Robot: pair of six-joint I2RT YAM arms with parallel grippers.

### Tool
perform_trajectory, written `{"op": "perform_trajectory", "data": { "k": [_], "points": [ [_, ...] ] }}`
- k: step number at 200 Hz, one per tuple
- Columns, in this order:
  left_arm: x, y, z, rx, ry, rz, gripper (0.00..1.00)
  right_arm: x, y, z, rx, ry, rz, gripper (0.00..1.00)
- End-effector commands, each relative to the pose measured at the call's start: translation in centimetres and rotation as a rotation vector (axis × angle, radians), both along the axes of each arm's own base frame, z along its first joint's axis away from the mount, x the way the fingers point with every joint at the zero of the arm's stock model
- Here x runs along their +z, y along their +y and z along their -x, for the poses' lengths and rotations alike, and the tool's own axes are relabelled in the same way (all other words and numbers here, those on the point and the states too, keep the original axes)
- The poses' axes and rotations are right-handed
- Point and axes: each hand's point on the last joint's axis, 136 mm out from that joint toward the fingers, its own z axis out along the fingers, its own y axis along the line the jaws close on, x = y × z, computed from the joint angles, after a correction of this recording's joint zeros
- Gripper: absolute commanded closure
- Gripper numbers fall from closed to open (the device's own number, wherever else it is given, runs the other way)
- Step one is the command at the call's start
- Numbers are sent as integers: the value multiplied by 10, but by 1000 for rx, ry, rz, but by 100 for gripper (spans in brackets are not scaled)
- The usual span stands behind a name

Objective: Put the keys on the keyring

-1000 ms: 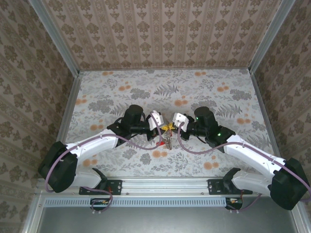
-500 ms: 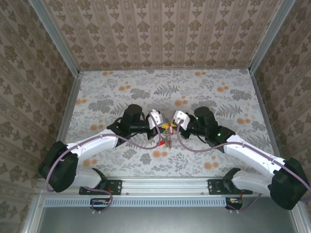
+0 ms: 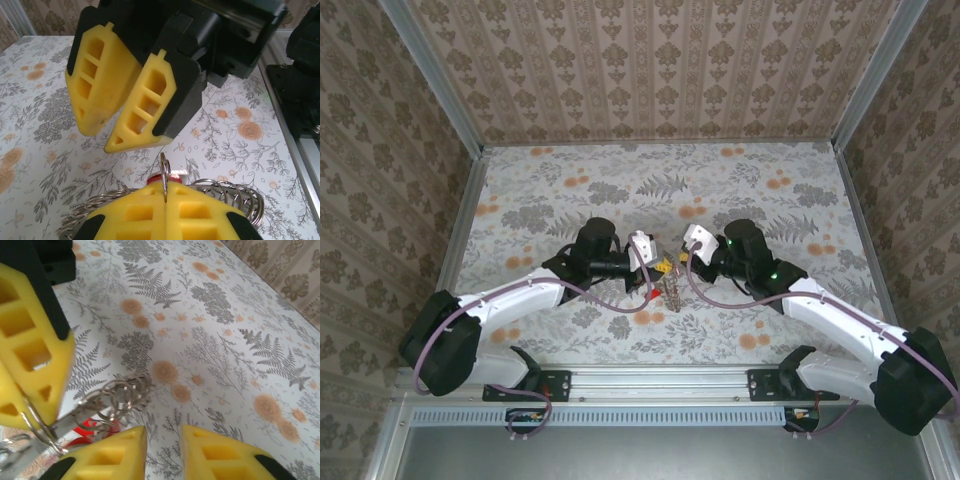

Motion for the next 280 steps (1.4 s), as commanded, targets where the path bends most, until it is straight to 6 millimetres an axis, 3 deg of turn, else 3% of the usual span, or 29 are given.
{"op": "perform_trajectory", "data": {
  "k": [1,44,69,101,221,280],
  "points": [
    [13,-3,7,-46,-22,49,100,3,-15,1,-34,-26,20,73],
    [14,-3,9,-63,-35,47,100,22,-21,19,63,-45,-61,72],
    [13,-4,12,-91,-26,43,100,35,-5,49,275,-16,-142,71],
    [14,-6,14,-118,-13,47,100,39,11,67,443,7,-183,69],
    [17,-9,16,-136,-9,50,100,27,26,59,505,70,-185,70],
    [18,-8,16,-135,-10,55,100,15,27,51,489,85,-159,83]
  ]
}}
